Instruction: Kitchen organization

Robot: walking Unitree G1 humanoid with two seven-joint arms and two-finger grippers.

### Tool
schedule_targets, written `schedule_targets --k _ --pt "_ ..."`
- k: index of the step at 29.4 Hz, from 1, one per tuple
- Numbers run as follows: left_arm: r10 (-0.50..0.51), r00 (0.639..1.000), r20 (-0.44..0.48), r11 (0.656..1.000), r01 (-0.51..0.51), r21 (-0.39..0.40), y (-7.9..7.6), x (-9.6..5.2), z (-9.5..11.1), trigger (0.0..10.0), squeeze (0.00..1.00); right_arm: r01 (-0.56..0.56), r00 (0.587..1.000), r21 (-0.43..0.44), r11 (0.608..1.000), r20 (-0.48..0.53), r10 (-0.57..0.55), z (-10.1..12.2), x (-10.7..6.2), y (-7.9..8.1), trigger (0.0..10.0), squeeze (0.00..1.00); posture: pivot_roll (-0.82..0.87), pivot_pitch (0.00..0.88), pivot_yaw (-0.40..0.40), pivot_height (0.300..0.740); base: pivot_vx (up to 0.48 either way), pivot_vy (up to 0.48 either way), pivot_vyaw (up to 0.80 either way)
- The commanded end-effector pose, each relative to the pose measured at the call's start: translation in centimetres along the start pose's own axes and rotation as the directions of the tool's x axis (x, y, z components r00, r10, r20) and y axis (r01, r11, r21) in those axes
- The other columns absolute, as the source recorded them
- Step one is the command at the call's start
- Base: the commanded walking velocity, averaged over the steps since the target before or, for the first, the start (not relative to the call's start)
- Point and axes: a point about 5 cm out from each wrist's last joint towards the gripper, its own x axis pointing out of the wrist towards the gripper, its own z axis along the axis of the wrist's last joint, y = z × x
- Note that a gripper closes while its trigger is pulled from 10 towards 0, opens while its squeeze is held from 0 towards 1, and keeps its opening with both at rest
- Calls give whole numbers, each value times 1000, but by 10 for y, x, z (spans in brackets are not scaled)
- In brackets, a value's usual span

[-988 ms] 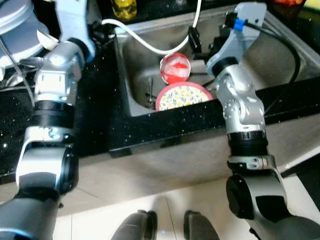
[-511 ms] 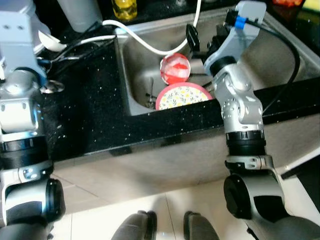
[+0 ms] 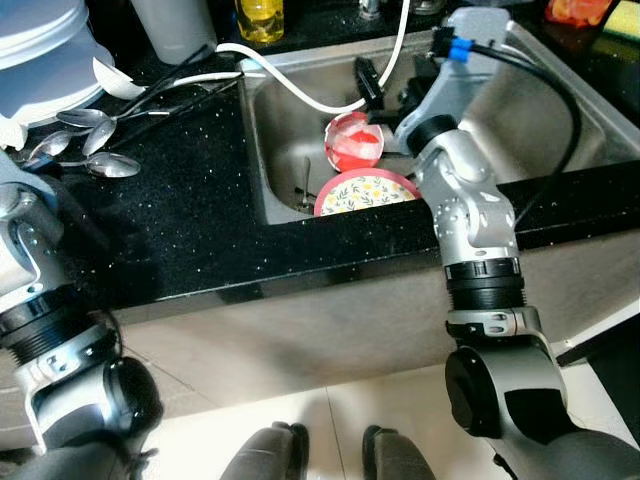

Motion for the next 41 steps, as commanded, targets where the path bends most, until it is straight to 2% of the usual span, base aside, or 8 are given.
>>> schedule_targets --k 1,10,18,24,25,26,27,41 --pt "-30 999 -13 1000 30 -6 -5 3 -3 10000 0 -128 992 3 992 15 128 6 4 18 10000 0 112 148 73 740 0 0 0" --pt "-101 993 -56 990 95 -103 -22 15 -6 10000 0 -404 913 12 915 -63 404 -4 9 57 10000 0 100 147 70 740 0 0 0" --pt "-186 975 -124 943 141 -302 -28 23 -21 10000 0 -478 857 -93 873 -266 441 -14 21 53 10000 0 81 144 63 740 0 0 0" --pt "-191 972 -135 940 142 -311 -31 26 -24 10000 0 -485 849 -95 870 -289 442 -11 25 49 10000 0 69 140 58 740 0 0 0" --pt "-181 972 -150 945 129 -300 -32 29 -27 3451 0 -489 841 -73 869 -304 447 -12 27 49 10000 0 66 137 58 740 0 0 0" --pt "-181 972 -150 945 129 -300 -32 29 -27 3451 0 -489 841 -73 869 -304 447 -12 27 49 10000 0 66 137 58 740 0 0 0" --pt "-164 973 -166 951 111 -287 -33 31 -30 0 0 -495 830 -48 867 -323 456 -13 28 48 10000 0 65 135 59 740 0 0 0" --pt "-182 975 -124 957 147 -251 -44 30 -37 0 0 -380 842 4 925 -413 347 -31 26 14 10000 0 31 101 34 740 0 0 0"
